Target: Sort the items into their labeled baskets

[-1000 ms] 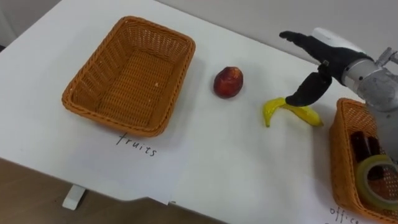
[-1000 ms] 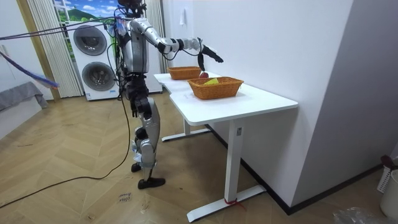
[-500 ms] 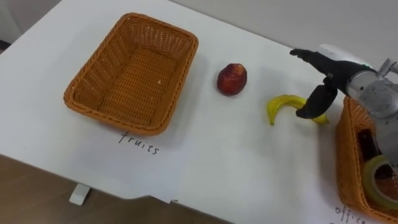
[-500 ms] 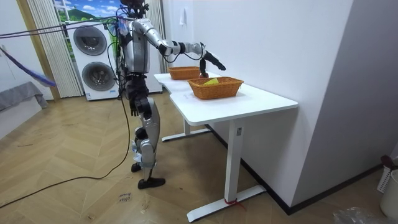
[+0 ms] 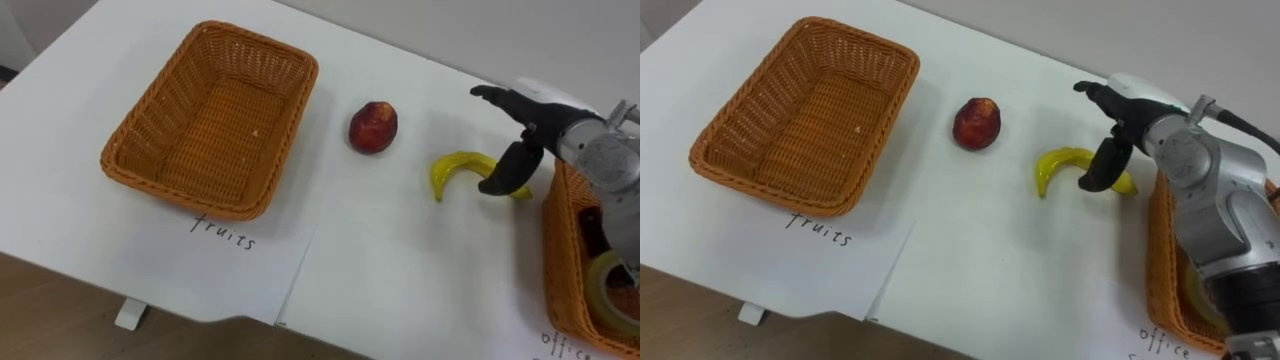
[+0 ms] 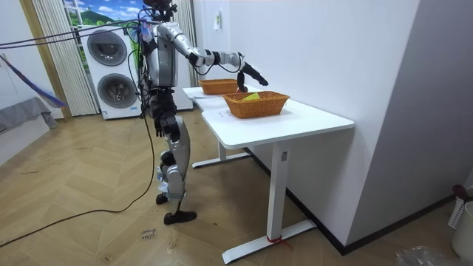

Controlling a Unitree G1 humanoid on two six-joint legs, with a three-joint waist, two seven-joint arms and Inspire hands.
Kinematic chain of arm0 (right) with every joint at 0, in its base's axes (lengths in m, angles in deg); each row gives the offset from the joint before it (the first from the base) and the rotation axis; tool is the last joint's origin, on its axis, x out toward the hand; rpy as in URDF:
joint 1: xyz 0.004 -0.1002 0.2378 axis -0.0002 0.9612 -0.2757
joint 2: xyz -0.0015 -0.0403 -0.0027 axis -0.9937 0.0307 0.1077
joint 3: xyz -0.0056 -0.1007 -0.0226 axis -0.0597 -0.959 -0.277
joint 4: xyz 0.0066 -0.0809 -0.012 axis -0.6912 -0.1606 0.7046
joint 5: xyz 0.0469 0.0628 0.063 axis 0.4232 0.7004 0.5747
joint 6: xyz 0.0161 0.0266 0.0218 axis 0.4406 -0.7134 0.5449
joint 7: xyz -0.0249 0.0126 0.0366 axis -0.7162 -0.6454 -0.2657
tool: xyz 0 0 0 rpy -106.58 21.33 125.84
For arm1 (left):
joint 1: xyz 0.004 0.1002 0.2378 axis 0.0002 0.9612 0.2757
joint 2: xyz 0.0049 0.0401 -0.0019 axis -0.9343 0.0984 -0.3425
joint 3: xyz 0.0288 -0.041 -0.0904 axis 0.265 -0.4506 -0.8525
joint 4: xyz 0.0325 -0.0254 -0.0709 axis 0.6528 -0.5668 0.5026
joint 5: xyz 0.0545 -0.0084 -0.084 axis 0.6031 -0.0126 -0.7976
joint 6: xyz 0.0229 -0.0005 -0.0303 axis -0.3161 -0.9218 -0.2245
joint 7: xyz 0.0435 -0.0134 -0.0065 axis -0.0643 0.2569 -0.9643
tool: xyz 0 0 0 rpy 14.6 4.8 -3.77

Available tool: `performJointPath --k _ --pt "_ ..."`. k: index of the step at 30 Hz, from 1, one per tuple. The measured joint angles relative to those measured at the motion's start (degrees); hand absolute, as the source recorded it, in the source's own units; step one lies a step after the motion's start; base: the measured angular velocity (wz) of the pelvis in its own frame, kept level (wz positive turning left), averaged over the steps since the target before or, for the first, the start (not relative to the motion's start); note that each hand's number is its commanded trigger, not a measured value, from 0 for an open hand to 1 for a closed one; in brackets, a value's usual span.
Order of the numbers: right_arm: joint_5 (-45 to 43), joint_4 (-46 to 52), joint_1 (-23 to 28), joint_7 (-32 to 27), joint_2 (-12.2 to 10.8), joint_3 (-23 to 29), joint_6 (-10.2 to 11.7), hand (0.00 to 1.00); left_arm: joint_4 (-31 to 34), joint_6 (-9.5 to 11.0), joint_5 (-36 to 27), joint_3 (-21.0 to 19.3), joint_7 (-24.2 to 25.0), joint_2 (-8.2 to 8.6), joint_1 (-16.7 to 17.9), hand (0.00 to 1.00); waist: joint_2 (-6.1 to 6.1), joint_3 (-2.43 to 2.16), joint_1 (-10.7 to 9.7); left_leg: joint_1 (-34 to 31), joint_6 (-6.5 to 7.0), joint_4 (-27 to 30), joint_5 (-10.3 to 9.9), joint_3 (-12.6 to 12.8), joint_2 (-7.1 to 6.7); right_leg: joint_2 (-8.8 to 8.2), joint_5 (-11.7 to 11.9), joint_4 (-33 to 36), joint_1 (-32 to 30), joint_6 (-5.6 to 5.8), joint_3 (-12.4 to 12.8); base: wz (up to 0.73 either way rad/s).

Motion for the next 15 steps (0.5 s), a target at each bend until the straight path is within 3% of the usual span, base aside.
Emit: performJointPath --k 5,9,15 --pt "0.0 0.0 0.0 -1.3 0.0 -1.5 0.1 0.00 -0.1 0.0 0.0 0.0 -1.1 0.01 0.0 0.00 0.15 0.07 0.2 0.0 0.00 0.0 0.0 0.0 0.00 -0.01 0.0 0.0 0.0 -0.04 -0.1 0.00" --pt "-0.1 -0.1 0.2 -3.3 0.0 -1.5 0.2 0.00 -0.1 0.0 0.1 0.1 -1.4 0.14 -0.1 0.00 1.03 0.26 0.8 0.0 0.00 0.0 0.0 0.2 0.00 -0.02 0.1 0.0 0.0 -0.03 -0.1 0.00" --pt "-2.8 -0.1 1.8 -6.8 -0.9 -1.5 0.9 0.00 0.0 0.0 0.2 1.0 -1.5 0.18 0.1 0.00 2.23 0.02 1.4 -0.1 0.00 0.0 0.0 0.1 0.00 -0.05 0.1 0.1 0.0 -0.03 -0.3 0.00"
